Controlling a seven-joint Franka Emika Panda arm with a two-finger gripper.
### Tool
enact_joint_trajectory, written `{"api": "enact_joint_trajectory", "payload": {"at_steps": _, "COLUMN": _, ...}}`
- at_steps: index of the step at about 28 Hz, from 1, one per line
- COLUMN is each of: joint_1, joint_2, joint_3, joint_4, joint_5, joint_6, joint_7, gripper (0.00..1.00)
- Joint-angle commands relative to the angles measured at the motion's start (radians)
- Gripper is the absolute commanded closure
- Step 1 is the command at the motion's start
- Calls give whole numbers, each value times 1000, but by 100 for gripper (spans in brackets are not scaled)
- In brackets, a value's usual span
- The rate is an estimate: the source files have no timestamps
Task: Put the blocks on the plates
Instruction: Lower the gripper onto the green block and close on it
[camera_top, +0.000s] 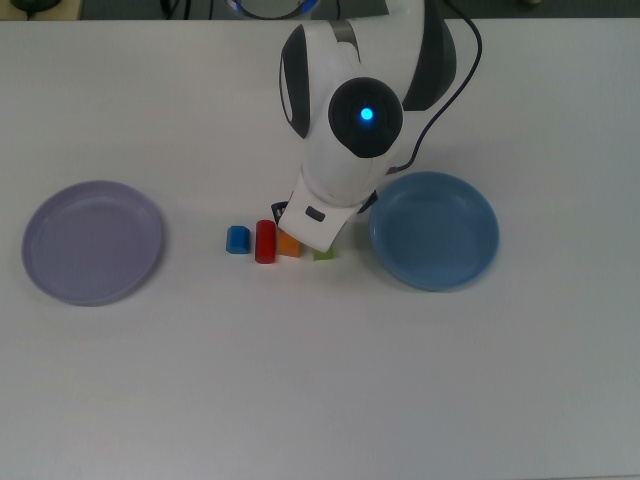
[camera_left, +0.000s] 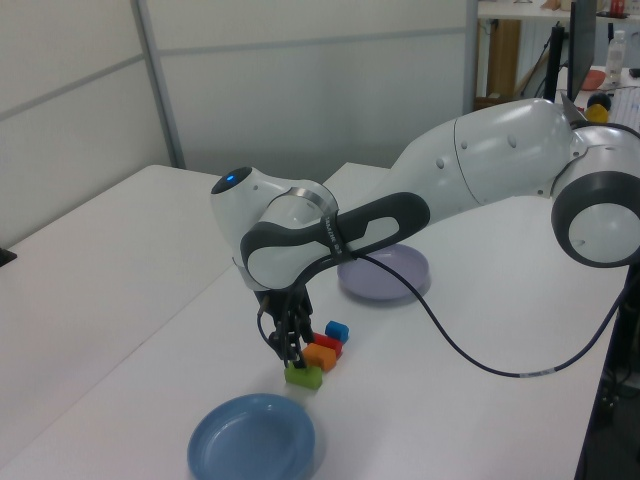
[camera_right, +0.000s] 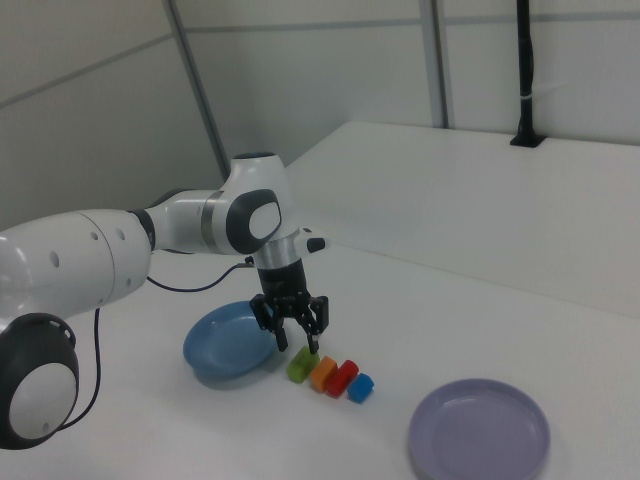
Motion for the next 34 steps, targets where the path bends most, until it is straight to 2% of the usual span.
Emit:
{"api": "enact_joint_trajectory", "payload": {"at_steps": 1, "joint_1": 19, "joint_2": 4, "joint_3": -11, "joint_4": -18, "joint_5": -26, "joint_6": 24, "joint_7": 11, "gripper": 36}}
{"api": "enact_joint_trajectory", "payload": {"at_steps": 12, "joint_1": 25, "joint_2": 47, "joint_3": -11, "joint_4": -39, "joint_5": -43, "joint_6": 116, "joint_7": 20, "gripper": 34}}
{"api": "enact_joint_trajectory", "payload": {"at_steps": 24, "joint_1": 37, "joint_2": 50, "joint_3": -11, "joint_4": -39, "joint_5": -44, "joint_6": 124, "joint_7": 20, "gripper": 36}}
{"api": "enact_joint_trajectory", "payload": {"at_steps": 25, "joint_1": 37, "joint_2": 50, "joint_3": -11, "joint_4": -42, "joint_5": -44, "joint_6": 124, "joint_7": 20, "gripper": 42}}
{"api": "enact_joint_trajectory", "payload": {"at_steps": 26, "joint_1": 37, "joint_2": 50, "joint_3": -11, "joint_4": -44, "joint_5": -46, "joint_6": 124, "joint_7": 20, "gripper": 53}}
{"api": "enact_joint_trajectory", "payload": {"at_steps": 27, "joint_1": 37, "joint_2": 50, "joint_3": -11, "joint_4": -44, "joint_5": -50, "joint_6": 124, "joint_7": 20, "gripper": 75}}
{"api": "enact_joint_trajectory", "payload": {"at_steps": 30, "joint_1": 37, "joint_2": 50, "joint_3": -11, "joint_4": -44, "joint_5": -50, "joint_6": 124, "joint_7": 18, "gripper": 98}}
{"api": "enact_joint_trajectory", "payload": {"at_steps": 34, "joint_1": 37, "joint_2": 48, "joint_3": -11, "joint_4": -44, "joint_5": -50, "joint_6": 123, "joint_7": 20, "gripper": 100}}
